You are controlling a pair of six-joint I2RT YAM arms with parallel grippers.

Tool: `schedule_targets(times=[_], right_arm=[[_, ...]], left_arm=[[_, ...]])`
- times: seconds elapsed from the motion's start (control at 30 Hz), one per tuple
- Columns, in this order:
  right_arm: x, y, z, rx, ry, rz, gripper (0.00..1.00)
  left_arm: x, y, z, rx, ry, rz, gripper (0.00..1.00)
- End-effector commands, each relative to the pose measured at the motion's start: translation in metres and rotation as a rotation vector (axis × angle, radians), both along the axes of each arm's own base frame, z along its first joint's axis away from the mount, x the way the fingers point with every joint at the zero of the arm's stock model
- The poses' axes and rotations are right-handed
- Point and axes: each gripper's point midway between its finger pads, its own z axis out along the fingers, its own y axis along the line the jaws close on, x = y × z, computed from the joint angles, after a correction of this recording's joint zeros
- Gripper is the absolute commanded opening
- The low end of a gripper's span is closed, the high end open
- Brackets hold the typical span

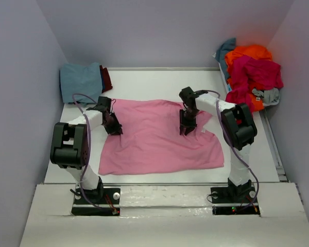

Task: Fold and stack the t-shirts
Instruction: Flatten the tshirt out, then fold the tshirt

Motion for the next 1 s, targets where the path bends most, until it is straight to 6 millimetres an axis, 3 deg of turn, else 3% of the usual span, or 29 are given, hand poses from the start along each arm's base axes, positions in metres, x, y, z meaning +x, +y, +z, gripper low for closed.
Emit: schedule_targets(times=[0.0, 0.17, 0.27, 0.3, 0.33, 0.37, 0.5, 0.57, 0.7, 0.8, 0.97], right_arm=[[-0.003, 0.013, -0.012, 0.016, 0.008, 0.04, 0.37], [-0.003, 0.006, -0.013, -0.022, 0.003, 0.033, 0.38], [0.003, 0.002, -0.008, -0.044, -0.035, 0.018, 0.39], [0.005, 0.001, -0.004, -0.052, -0.051, 0.011, 0.4], [0.013, 0.001, 0.008, -0.057, -0.089, 0.006, 0.41], [0.018, 0.0, 0.015, -0.062, -0.114, 0.001, 0.43], [0.046, 0.002, 0.058, -0.061, -0.254, -0.012, 0.47], [0.06, -0.001, 0.076, -0.082, -0.318, -0.013, 0.52], [0.074, -0.007, 0.095, -0.129, -0.37, -0.015, 0.56], [0.083, -0.008, 0.103, -0.148, -0.397, -0.022, 0.59], [0.097, -0.02, 0.084, -0.182, -0.362, -0.101, 0.59]], left_arm=[[-0.067, 0.043, -0.028, 0.163, 0.245, 0.035, 0.25], [-0.059, 0.051, -0.024, 0.171, 0.229, 0.043, 0.26], [-0.048, 0.055, -0.016, 0.19, 0.198, 0.042, 0.32], [-0.036, 0.056, -0.007, 0.2, 0.161, 0.044, 0.36], [-0.031, 0.06, -0.001, 0.222, 0.147, 0.042, 0.48], [-0.015, 0.064, 0.013, 0.26, 0.095, 0.043, 0.52], [0.014, 0.069, 0.047, 0.33, 0.005, 0.049, 0.71], [0.022, 0.068, 0.057, 0.344, -0.019, 0.044, 0.73], [0.046, 0.068, 0.081, 0.369, -0.093, 0.063, 0.74], [0.061, 0.062, 0.088, 0.36, -0.117, 0.049, 0.74], [0.079, 0.045, 0.083, 0.378, -0.124, 0.002, 0.75]])
